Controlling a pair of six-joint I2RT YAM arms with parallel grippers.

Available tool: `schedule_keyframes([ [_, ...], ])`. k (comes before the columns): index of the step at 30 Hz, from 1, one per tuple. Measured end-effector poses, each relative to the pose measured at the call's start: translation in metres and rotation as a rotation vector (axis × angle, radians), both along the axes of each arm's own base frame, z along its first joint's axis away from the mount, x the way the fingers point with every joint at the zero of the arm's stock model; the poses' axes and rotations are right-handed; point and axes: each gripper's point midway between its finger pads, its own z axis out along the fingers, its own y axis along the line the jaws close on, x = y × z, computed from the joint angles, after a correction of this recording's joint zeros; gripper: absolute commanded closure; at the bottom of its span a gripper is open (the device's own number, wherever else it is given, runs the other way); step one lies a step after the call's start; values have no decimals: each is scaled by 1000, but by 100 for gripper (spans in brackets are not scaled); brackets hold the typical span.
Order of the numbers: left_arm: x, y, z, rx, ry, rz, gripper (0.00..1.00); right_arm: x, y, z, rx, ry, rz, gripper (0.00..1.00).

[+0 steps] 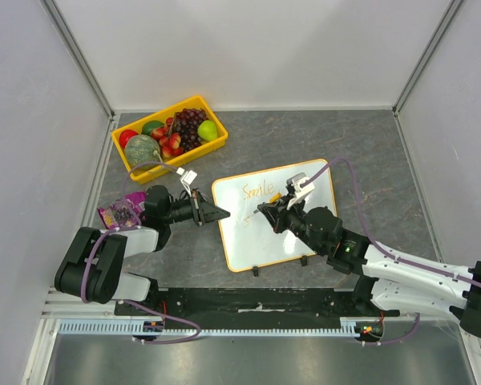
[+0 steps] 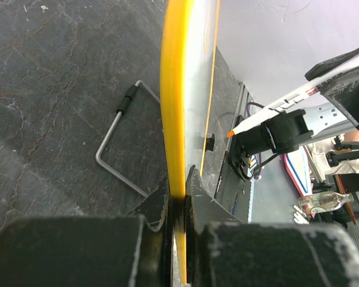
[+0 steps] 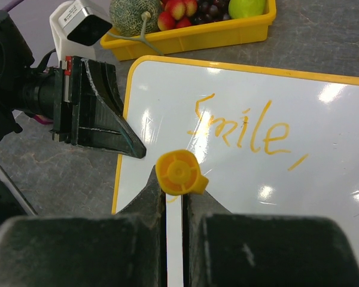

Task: Write a sentence on the whiteboard

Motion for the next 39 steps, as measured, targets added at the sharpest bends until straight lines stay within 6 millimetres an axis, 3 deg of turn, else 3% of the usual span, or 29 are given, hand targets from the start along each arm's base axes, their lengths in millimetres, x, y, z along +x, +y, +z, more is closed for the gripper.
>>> schedule_keyframes([
  [16, 0, 0, 0, 0, 0, 0, 98, 4, -2, -28, -70, 26, -25, 100],
  [27, 0, 0, 0, 0, 1, 0, 98, 6, -5, -29, -64, 23, -40, 100],
  [39, 0, 0, 0, 0, 1, 0, 98, 11, -20, -25, -74, 16, -97, 100],
])
